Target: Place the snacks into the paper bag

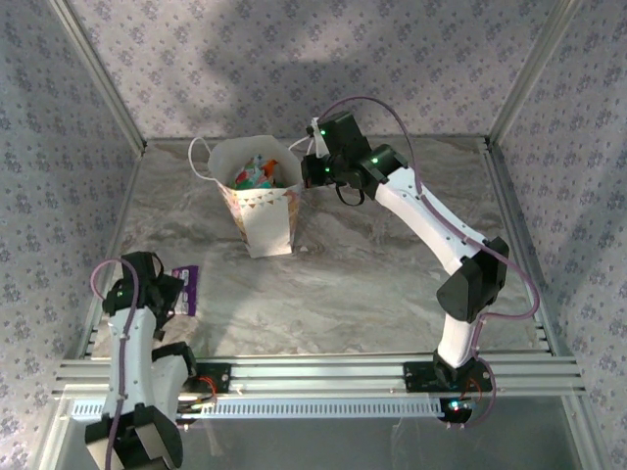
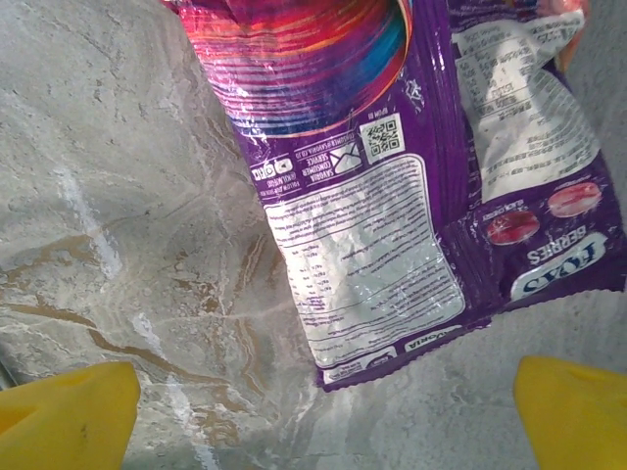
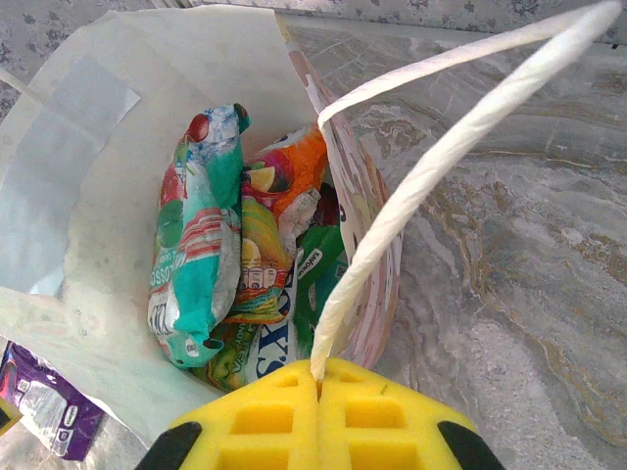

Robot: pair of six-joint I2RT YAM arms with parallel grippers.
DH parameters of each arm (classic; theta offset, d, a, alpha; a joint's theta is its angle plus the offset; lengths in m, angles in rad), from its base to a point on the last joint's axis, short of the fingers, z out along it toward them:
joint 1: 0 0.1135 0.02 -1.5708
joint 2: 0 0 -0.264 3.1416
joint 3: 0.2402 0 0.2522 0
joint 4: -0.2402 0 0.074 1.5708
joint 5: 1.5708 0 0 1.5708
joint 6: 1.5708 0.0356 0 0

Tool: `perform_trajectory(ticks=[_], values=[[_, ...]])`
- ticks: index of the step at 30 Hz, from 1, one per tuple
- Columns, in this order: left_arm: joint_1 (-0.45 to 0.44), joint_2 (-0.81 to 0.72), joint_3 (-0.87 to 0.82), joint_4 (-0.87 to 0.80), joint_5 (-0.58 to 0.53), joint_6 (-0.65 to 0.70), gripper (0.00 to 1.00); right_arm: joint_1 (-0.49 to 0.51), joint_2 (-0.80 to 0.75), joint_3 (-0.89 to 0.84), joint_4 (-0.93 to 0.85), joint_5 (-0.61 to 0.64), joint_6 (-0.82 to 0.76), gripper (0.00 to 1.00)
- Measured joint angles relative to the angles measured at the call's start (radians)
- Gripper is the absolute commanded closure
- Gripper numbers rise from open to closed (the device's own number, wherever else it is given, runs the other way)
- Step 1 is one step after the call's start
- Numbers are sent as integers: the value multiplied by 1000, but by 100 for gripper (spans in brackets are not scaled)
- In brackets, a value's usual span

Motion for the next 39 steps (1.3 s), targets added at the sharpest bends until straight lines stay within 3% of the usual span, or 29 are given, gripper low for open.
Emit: perform_trajectory(ticks=[7,26,32,39], values=[[53,-4,-101,80,81,-35,0,-5,-3,-11,3,-3,0,100],[86,97,-151,272,103,-49,1,-6,-4,-11,-1,-5,0,100],[86,130,-166,354,105,-58,16,-6,-4,-10,-1,-4,0,100],[87,145,-179,358,90,-61,25,-6,-4,-10,-2,-2,0,100]])
